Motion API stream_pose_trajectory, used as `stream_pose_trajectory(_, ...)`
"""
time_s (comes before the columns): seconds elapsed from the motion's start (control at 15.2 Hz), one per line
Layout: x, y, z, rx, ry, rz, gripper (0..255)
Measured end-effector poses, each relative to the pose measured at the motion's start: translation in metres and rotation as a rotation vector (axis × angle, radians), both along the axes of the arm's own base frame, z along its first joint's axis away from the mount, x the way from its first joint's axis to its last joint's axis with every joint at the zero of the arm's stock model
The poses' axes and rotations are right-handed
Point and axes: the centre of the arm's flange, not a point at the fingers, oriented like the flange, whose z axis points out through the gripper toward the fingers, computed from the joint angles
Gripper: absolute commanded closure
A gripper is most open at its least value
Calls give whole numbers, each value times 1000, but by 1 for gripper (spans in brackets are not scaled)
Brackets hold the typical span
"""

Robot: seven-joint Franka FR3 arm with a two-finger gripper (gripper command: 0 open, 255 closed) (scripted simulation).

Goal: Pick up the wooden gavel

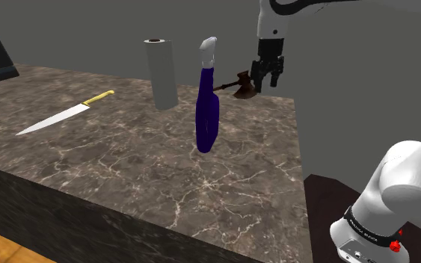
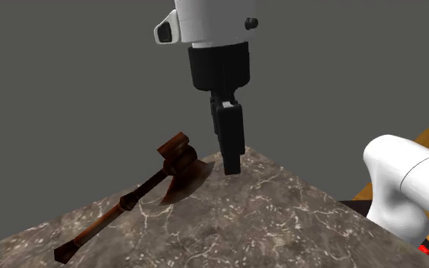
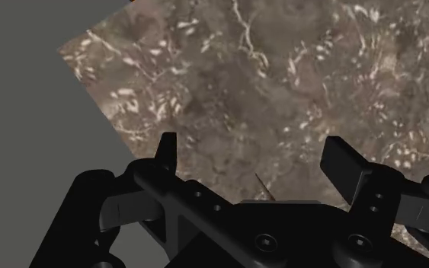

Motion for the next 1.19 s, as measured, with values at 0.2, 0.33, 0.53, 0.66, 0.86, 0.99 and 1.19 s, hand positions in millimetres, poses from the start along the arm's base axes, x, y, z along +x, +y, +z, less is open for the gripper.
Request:
stream_pose_trajectory(0.2, 35, 23, 5, 7, -19, 129, 0)
stream_pose_trajectory(0.33, 60, 38, 5, 16, -45, 265, 0)
stream_pose_trajectory(0.53, 97, 64, 7, 19, -83, 389, 0)
stream_pose_trajectory(0.66, 110, 75, 3, 20, -89, 423, 0)
stream_pose_trajectory(0.86, 113, 80, -12, 21, -92, 433, 0)
stream_pose_trajectory(0.99, 114, 81, -22, 20, -92, 434, 0)
stream_pose_trajectory(1.19, 114, 80, -34, 21, -92, 434, 255)
